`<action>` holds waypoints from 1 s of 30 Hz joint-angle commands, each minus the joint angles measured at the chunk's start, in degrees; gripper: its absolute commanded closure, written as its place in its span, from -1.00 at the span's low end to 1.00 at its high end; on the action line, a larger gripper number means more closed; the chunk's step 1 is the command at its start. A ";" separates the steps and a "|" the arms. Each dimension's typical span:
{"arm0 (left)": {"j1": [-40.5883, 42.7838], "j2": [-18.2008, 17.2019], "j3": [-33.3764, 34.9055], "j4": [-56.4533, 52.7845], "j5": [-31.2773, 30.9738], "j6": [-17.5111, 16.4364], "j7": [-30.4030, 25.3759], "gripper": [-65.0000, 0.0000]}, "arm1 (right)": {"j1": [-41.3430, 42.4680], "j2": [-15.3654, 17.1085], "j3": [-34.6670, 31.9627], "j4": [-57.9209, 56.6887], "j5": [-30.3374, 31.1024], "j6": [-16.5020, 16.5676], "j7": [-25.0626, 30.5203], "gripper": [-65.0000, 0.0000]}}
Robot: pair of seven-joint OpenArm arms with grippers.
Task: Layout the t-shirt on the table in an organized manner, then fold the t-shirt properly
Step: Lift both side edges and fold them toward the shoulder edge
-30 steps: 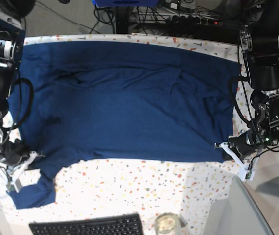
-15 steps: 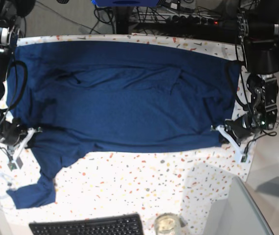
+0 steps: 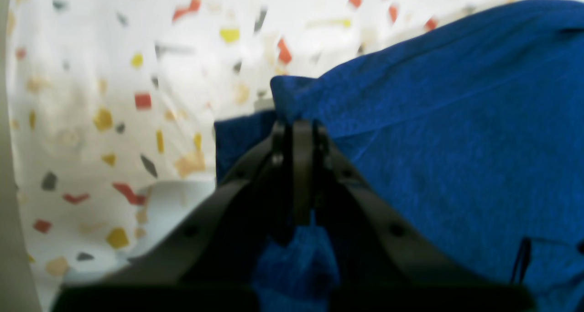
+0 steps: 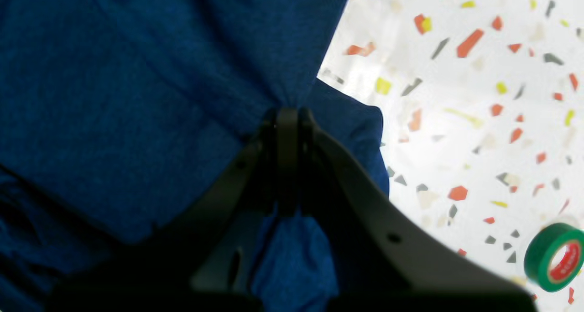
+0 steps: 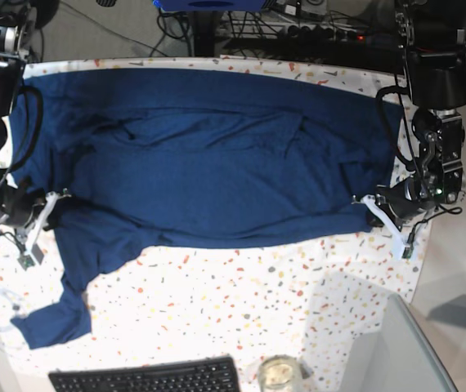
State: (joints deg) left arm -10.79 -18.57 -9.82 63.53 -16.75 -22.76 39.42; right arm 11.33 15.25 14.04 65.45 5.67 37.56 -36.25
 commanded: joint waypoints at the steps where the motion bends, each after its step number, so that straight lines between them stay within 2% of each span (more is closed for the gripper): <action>1: -1.04 -0.91 -0.33 1.04 -0.52 -0.23 -0.87 1.00 | 0.49 0.89 0.42 1.49 0.53 0.29 0.60 0.98; 10: 5.20 -0.91 -0.33 9.31 -0.61 -0.23 -0.87 1.00 | -5.49 0.89 0.86 8.26 0.53 0.20 -0.28 0.98; 15: 6.35 -0.99 -0.42 9.48 -0.70 -0.23 -0.87 1.00 | -7.07 0.89 0.86 10.29 0.53 0.20 -2.04 0.98; 21: 6.79 -0.99 -6.04 9.84 -0.70 -0.49 -0.87 1.00 | -8.74 0.89 0.95 11.96 0.53 0.20 -2.21 0.98; 30: 7.23 -1.43 -5.96 9.84 -0.70 -0.49 -0.87 1.00 | -9.62 0.97 0.95 14.33 0.53 0.11 -2.30 0.98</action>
State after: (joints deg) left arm -2.72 -19.18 -15.55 72.34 -16.80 -23.18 39.59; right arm 0.75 15.25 14.63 78.65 5.87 37.56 -39.31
